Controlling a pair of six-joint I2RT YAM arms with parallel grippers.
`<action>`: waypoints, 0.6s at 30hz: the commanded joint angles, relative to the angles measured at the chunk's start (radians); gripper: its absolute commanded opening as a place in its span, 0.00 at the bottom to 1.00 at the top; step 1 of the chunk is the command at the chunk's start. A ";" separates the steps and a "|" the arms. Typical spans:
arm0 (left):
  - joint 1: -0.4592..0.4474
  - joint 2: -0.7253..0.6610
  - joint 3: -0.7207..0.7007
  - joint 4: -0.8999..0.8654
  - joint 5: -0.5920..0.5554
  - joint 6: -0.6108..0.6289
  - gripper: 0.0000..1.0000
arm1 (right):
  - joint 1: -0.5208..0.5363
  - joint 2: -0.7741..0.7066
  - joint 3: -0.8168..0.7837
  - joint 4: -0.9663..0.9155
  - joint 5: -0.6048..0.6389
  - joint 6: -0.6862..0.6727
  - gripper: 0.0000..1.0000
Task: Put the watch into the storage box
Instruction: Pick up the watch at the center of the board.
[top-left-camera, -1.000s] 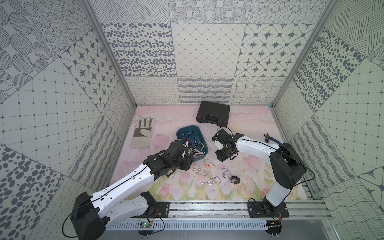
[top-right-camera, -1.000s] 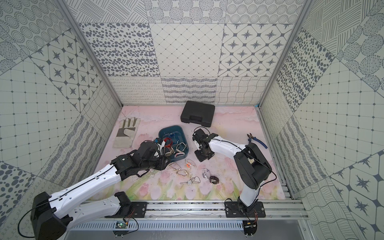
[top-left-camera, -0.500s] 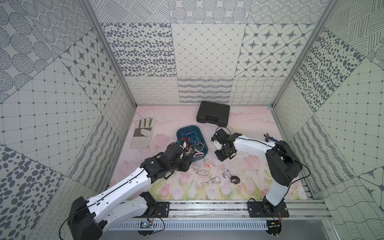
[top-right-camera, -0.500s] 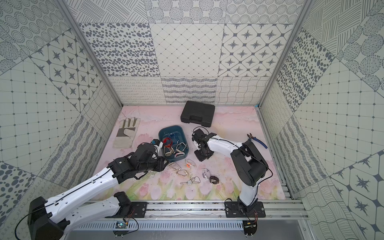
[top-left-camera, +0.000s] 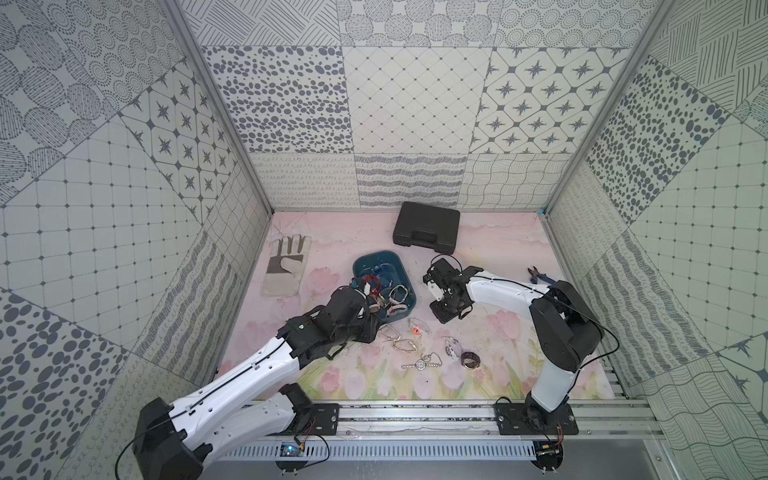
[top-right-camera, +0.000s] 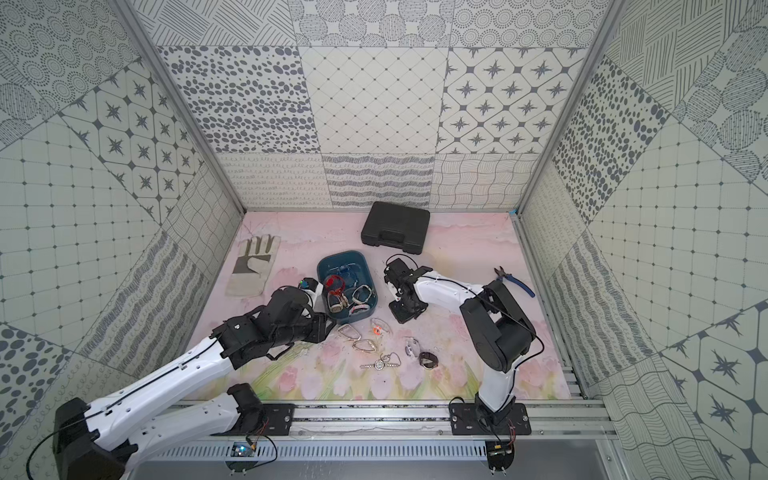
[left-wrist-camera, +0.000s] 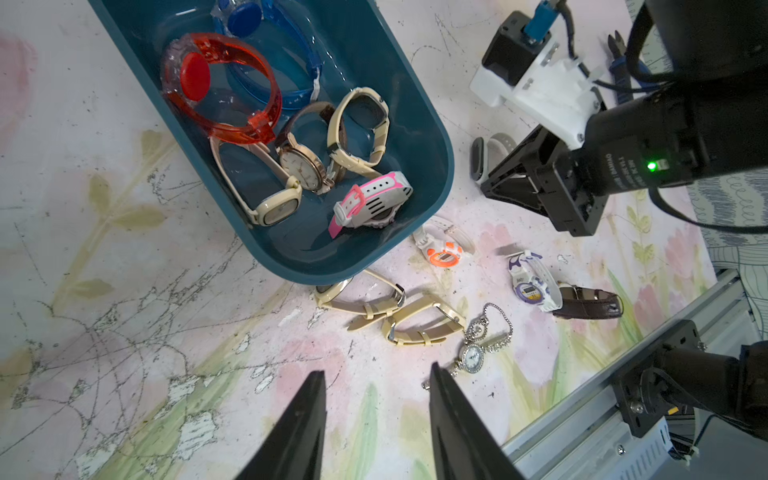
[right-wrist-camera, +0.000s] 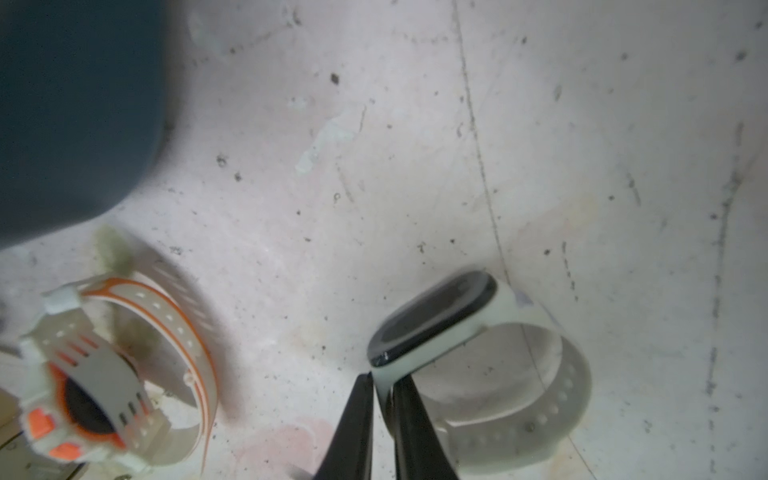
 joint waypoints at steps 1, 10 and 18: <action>-0.002 -0.012 0.007 -0.031 -0.035 0.015 0.46 | 0.004 -0.006 -0.016 0.015 0.000 0.016 0.09; 0.000 -0.024 0.003 -0.027 -0.046 0.015 0.45 | -0.001 -0.130 0.011 0.009 0.003 0.074 0.00; 0.012 -0.040 -0.009 -0.037 -0.078 -0.016 0.46 | 0.000 -0.172 0.165 -0.042 -0.196 0.080 0.00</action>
